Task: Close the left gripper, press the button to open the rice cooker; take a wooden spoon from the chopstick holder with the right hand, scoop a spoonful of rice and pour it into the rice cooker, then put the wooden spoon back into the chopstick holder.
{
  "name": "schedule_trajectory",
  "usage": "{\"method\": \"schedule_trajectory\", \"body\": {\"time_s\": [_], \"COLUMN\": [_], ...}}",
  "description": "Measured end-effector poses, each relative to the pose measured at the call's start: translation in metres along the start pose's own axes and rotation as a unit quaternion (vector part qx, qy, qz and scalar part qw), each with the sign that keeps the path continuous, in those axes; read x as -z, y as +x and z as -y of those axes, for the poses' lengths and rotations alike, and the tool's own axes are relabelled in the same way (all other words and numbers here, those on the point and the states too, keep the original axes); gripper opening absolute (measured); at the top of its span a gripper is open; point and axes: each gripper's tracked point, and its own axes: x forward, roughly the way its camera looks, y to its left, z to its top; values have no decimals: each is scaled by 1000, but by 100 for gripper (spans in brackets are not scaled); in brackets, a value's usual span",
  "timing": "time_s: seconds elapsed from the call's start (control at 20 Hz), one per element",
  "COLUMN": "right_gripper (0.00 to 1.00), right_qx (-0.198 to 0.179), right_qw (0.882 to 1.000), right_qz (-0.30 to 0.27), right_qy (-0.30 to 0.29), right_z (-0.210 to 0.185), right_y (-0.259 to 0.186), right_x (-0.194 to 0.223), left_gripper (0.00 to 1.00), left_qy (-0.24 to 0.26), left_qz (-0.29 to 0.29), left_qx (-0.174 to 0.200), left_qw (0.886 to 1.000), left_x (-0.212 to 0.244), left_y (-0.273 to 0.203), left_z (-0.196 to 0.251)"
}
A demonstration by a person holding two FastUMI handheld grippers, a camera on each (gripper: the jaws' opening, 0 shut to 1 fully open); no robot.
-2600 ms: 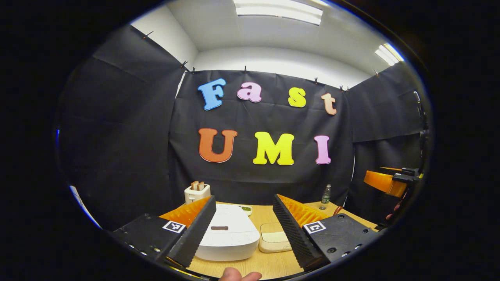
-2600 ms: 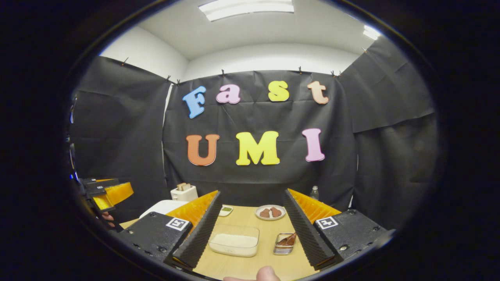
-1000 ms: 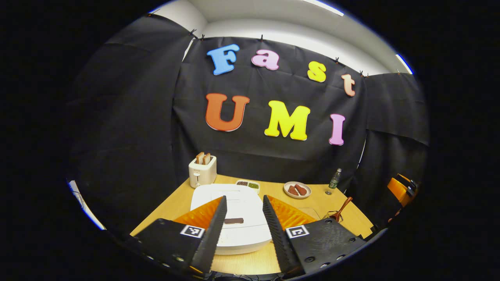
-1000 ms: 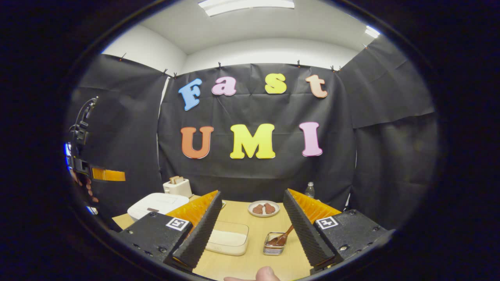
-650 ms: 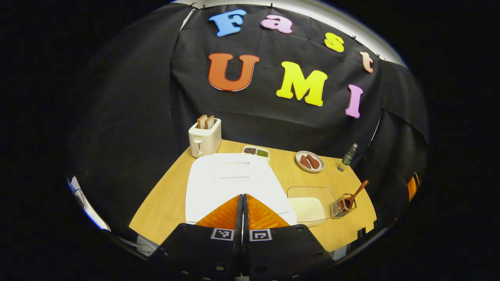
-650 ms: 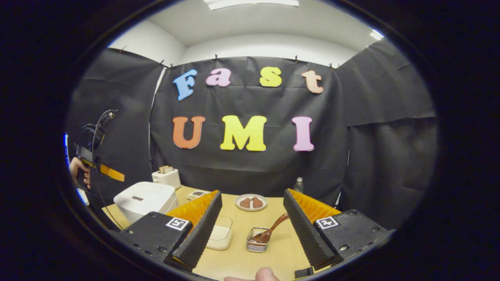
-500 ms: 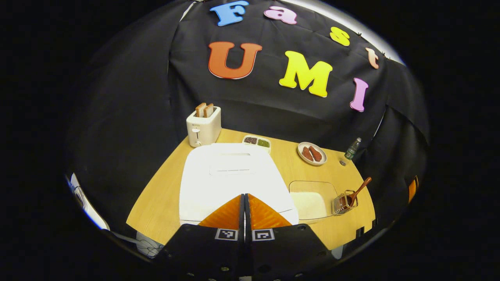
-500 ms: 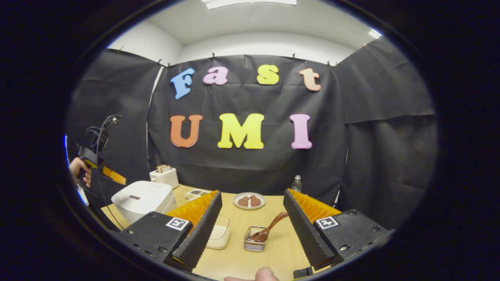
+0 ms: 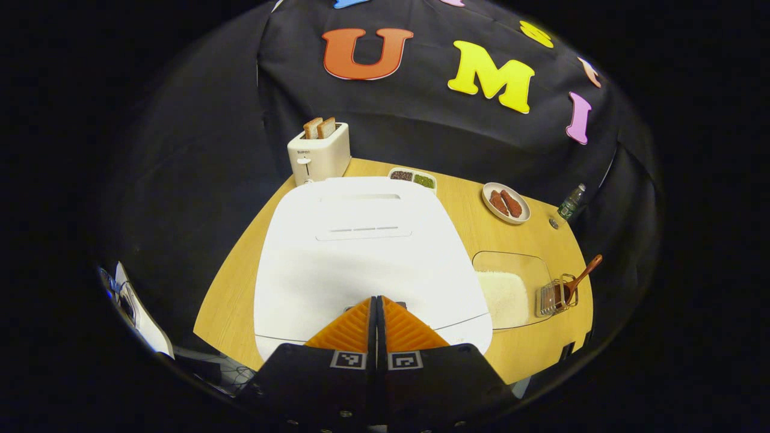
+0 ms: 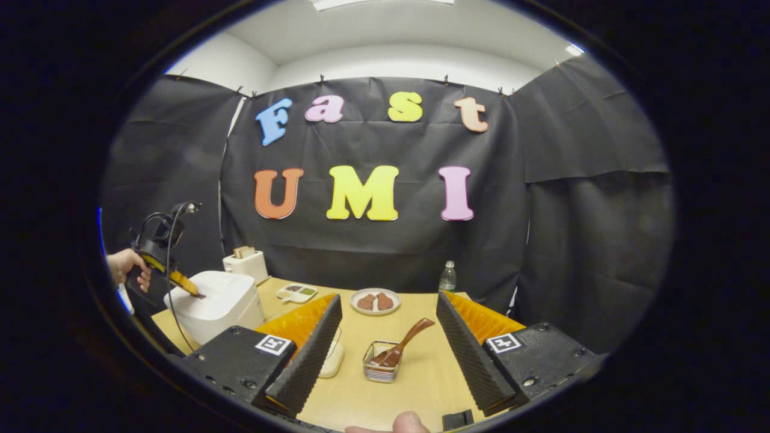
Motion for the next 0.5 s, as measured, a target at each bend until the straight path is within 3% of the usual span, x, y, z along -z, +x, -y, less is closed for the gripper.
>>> {"method": "schedule_trajectory", "body": {"time_s": [0.3, 0.5], "right_gripper": [100, 100], "right_qx": [-16, -6], "right_qw": [1000, 1000], "right_qz": [1, 19], "right_qy": [-8, -20], "right_z": [-14, -7], "right_y": [-4, -15], "right_x": [3, -10], "left_gripper": [0, 1], "left_qy": [-24, -21], "left_qz": [-27, 56], "left_qx": [7, 9], "left_qw": [999, 998], "left_x": [8, -19], "left_y": [2, -16], "left_z": [1, 1]}}
